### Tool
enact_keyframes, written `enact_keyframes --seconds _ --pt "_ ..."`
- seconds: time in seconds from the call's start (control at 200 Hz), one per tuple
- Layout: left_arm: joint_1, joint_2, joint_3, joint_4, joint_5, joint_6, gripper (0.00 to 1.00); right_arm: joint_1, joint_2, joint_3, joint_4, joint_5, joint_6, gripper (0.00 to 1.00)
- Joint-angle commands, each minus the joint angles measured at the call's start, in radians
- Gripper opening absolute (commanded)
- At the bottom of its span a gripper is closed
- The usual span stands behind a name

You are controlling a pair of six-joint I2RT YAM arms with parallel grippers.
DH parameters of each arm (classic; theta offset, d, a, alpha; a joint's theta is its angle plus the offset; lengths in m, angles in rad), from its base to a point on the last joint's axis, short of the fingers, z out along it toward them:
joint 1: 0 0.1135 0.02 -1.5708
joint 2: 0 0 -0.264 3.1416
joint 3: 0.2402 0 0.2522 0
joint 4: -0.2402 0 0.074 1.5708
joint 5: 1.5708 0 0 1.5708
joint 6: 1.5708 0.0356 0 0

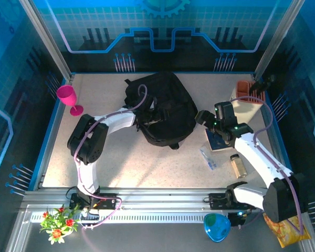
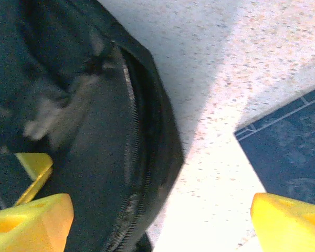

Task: Pack the student bag
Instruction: Rotate the student bag at the top-center of the table, then move the book to the center of the table.

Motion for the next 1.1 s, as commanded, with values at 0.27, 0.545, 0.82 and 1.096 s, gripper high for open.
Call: enact_keyframes --seconds 0.27,0.545,0.82,1.096 --pt "0.201 0.026 -0.034 -0.115 -0.042 0.047 0.71 -0.106 0.223 0.076 -0.083 0.036 -0.151 0.88" --pt "0.278 -0.107 -0.091 -0.122 -0.008 0.111 0.73 -0.119 0.467 0.213 -0.09 0.095 -0.137 0.88" --pt "0.277 -0.265 -0.13 -0.134 0.058 0.095 0.85 -0.097 0.601 0.265 -0.107 0.028 -0.103 0.87" --pt "0.271 -0.339 -0.142 -0.145 0.103 0.111 0.94 -0.036 0.647 0.253 -0.057 -0.12 -0.097 0.85"
